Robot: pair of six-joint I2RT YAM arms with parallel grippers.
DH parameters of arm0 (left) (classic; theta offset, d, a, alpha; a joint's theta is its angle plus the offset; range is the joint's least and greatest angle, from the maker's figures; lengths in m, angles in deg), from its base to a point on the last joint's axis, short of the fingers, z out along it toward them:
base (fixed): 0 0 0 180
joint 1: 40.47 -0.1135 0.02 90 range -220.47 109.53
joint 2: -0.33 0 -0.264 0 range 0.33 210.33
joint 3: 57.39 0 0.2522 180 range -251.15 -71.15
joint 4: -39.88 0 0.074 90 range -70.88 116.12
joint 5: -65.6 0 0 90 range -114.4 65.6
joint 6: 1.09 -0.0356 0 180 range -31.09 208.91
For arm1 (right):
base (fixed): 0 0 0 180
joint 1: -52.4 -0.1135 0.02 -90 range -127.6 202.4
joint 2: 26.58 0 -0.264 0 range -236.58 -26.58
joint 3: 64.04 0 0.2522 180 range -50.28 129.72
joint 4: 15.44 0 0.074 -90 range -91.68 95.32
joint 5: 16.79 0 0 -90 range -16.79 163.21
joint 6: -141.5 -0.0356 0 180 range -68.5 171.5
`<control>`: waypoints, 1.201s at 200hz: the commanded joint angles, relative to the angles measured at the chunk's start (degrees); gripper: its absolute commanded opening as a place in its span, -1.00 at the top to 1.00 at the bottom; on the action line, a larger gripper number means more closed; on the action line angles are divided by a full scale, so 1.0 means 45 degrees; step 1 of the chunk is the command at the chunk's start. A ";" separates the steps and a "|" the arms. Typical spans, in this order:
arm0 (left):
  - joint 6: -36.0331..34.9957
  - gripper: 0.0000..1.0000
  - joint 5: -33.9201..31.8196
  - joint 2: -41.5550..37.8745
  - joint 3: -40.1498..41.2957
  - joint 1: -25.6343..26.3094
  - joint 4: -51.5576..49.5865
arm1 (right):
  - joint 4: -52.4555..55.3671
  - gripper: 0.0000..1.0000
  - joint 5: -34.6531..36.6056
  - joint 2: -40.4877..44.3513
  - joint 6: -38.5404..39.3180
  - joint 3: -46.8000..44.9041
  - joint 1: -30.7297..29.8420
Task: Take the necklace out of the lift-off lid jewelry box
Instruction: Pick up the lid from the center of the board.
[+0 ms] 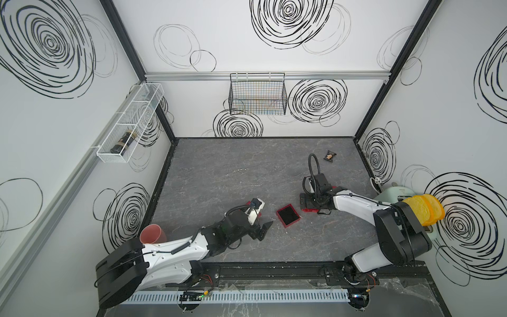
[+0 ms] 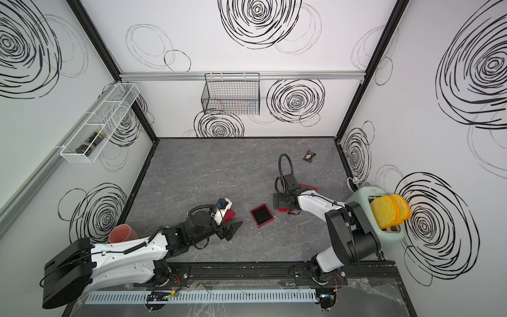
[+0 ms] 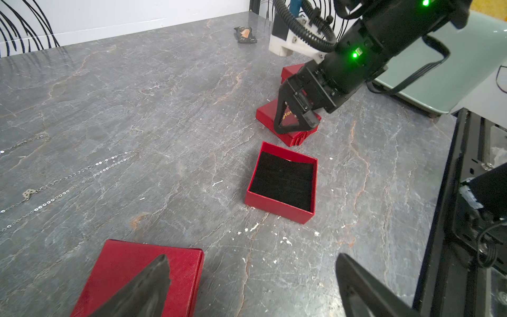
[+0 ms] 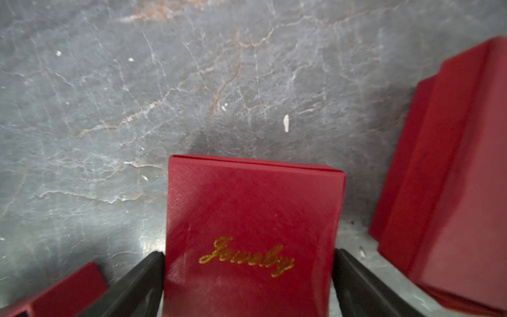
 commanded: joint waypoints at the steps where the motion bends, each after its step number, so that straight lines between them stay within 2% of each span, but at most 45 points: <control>1: -0.0143 -0.92 0.0053 0.0060 0.0082 0.0028 0.0330 | 0.0129 -0.95 0.0042 -0.0158 -0.0001 0.0406 0.0021; 34: -0.0148 -0.92 0.0092 0.0093 0.0082 0.0047 0.0333 | 0.0196 -0.95 0.0247 -0.0232 0.0036 0.0516 -0.0016; 41: -0.0161 -0.93 0.0092 0.0106 0.0082 0.0030 0.0330 | 0.0222 -1.00 0.0296 -0.0253 0.0092 0.0540 -0.0042; 67: -0.0153 -0.92 0.0092 0.0136 0.0101 0.0030 0.0327 | 0.0598 -0.72 0.0491 -0.0259 0.0116 0.0735 -0.0073; 113: -0.0155 -0.93 0.0115 0.0200 0.0091 0.0033 0.0354 | 0.1048 -0.64 0.0424 0.0475 0.0140 0.1033 -0.0532; 165: -0.0055 -0.96 0.0381 0.0614 0.0186 0.0048 0.0692 | 0.1694 -0.63 -0.1445 0.1538 0.0942 0.1643 -0.1995; 198: -0.0185 -1.00 0.0730 0.0999 0.0189 0.0251 0.1118 | 0.1932 -0.62 -0.2210 0.1497 0.1384 0.1777 -0.2849; 240: -0.0065 -0.78 0.0287 0.1970 0.0188 0.0588 0.2326 | 0.1911 -0.62 -0.2382 0.1312 0.1546 0.1559 -0.3027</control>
